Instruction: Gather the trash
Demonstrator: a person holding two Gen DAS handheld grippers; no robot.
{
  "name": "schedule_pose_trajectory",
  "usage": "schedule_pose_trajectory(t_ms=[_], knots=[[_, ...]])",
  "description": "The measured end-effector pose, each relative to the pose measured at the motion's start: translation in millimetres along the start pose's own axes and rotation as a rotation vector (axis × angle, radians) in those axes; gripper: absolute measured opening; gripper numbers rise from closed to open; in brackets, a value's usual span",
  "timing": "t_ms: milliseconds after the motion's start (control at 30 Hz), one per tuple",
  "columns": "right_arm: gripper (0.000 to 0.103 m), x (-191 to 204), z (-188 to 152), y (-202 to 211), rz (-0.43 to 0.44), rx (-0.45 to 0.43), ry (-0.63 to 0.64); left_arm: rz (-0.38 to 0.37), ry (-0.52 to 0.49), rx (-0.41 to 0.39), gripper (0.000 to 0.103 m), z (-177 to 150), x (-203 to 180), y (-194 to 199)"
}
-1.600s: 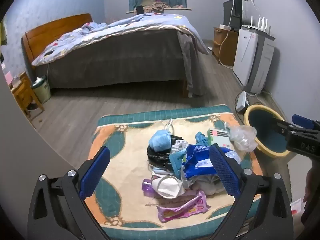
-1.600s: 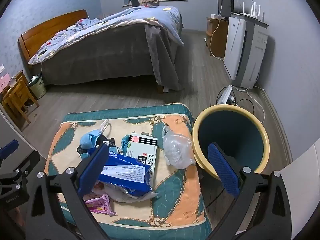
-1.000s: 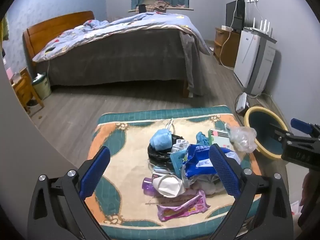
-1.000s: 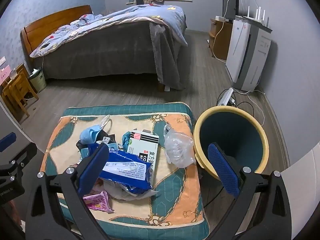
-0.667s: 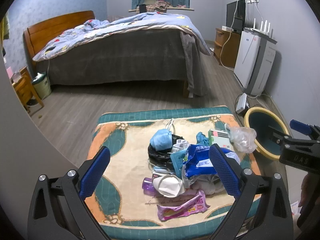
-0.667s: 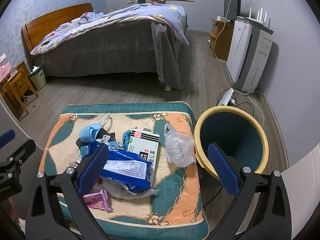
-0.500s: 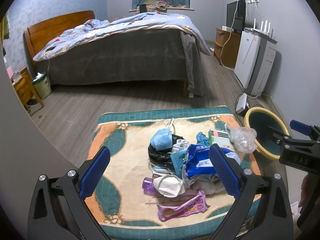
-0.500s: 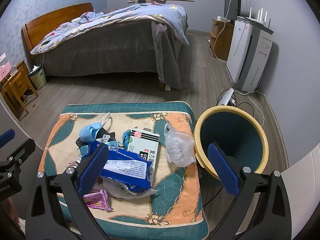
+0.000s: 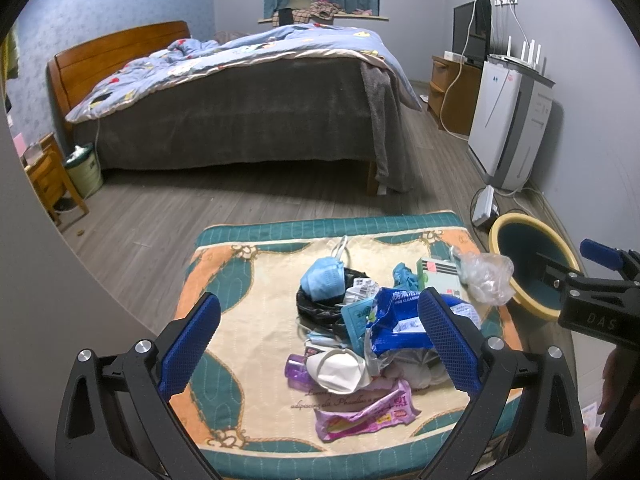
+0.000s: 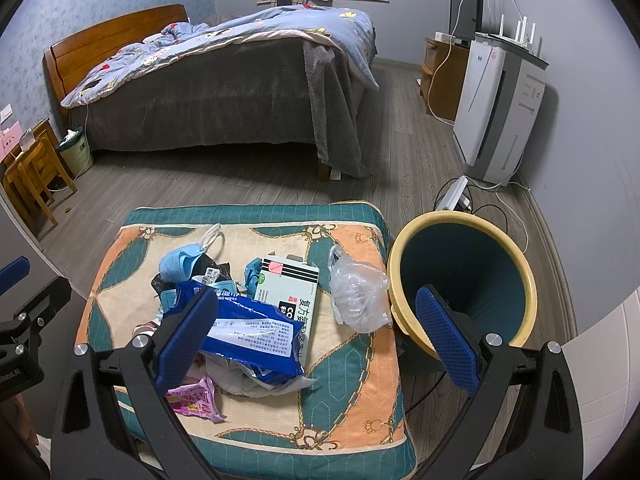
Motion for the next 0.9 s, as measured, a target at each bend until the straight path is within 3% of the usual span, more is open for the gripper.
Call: schedule_pose_trajectory(t_ms=[900], knots=[[0.097, 0.8, -2.7, 0.0, -0.002, 0.008, 0.004, -0.001, 0.002, 0.003, 0.098, -0.8, 0.4, 0.3]])
Point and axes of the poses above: each gripper's, at about its wrist camera, not at the fingertips, and y roughly against the way its jaws point, x to its left, z to its top, the point moved 3 cm from there along -y, roughly the way its jaws point, and after that the axes turned 14 degrees about -x, right-handed, at the moved point
